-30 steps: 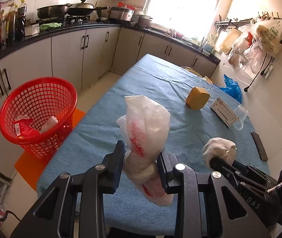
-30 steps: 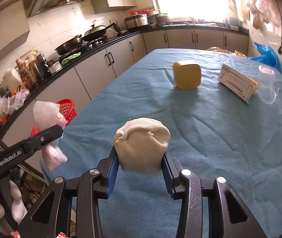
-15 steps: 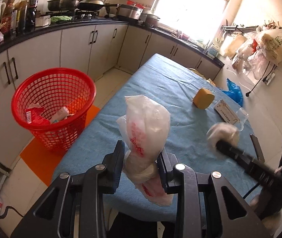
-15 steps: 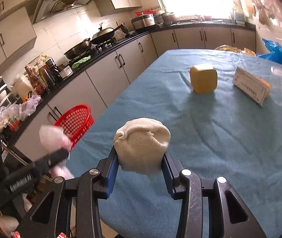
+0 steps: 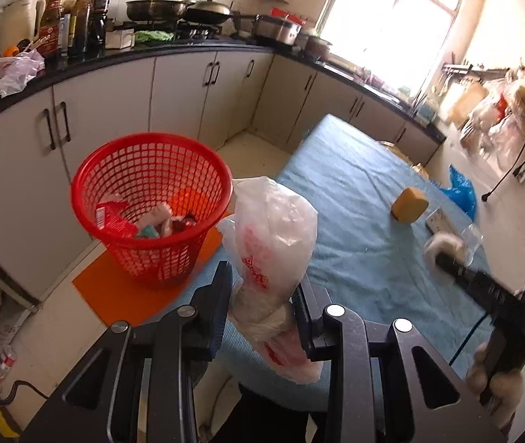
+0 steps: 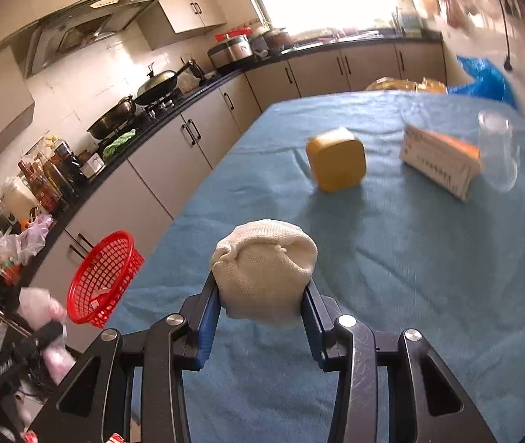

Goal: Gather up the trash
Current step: 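Carry the plastic bag and cloth bundle to the red basket, then open both tools over the red basket to drop the items, then move both open tools back to the table, then grasp the yellow sponge with the left tool while the right grasps the white medicine box, then carry the yellow sponge and white box to the red basket, then open both tools over the red basket to drop the items, then move both open tools back toward the table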

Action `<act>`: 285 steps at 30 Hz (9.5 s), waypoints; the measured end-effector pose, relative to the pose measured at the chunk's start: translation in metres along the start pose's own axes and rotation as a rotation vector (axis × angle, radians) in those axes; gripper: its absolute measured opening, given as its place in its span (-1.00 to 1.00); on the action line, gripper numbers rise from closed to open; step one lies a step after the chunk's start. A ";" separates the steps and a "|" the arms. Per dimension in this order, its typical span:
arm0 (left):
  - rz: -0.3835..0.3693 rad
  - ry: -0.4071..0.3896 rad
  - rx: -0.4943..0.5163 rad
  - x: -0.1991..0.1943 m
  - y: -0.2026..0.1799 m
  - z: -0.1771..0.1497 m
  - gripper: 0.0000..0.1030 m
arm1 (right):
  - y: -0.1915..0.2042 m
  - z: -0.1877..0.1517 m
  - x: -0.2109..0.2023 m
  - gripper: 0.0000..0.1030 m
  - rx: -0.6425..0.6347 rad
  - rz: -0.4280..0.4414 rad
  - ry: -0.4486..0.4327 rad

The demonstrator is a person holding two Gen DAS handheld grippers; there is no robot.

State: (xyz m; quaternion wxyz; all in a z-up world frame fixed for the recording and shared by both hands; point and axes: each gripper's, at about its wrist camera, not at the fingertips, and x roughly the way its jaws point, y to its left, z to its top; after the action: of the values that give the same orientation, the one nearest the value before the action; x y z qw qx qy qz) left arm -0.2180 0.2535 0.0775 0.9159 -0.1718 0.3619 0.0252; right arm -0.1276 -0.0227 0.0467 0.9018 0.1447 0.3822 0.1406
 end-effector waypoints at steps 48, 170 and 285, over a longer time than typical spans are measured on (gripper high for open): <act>0.223 -0.136 0.027 0.033 0.104 0.086 0.18 | 0.199 0.005 0.119 0.20 -0.421 0.195 0.157; -0.165 0.168 0.079 0.094 -0.083 -0.016 -0.42 | -0.035 -0.034 -0.012 -0.72 -0.084 -0.117 0.057; 0.281 -0.155 0.034 0.000 0.064 0.038 0.45 | 0.117 -0.018 0.056 0.32 -0.209 0.148 0.124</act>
State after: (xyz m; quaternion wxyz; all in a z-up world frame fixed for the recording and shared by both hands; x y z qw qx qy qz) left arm -0.2038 0.3261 0.0844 0.9314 -0.1016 0.3108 0.1600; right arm -0.1201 0.1076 0.0415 0.8738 0.0691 0.4087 0.2544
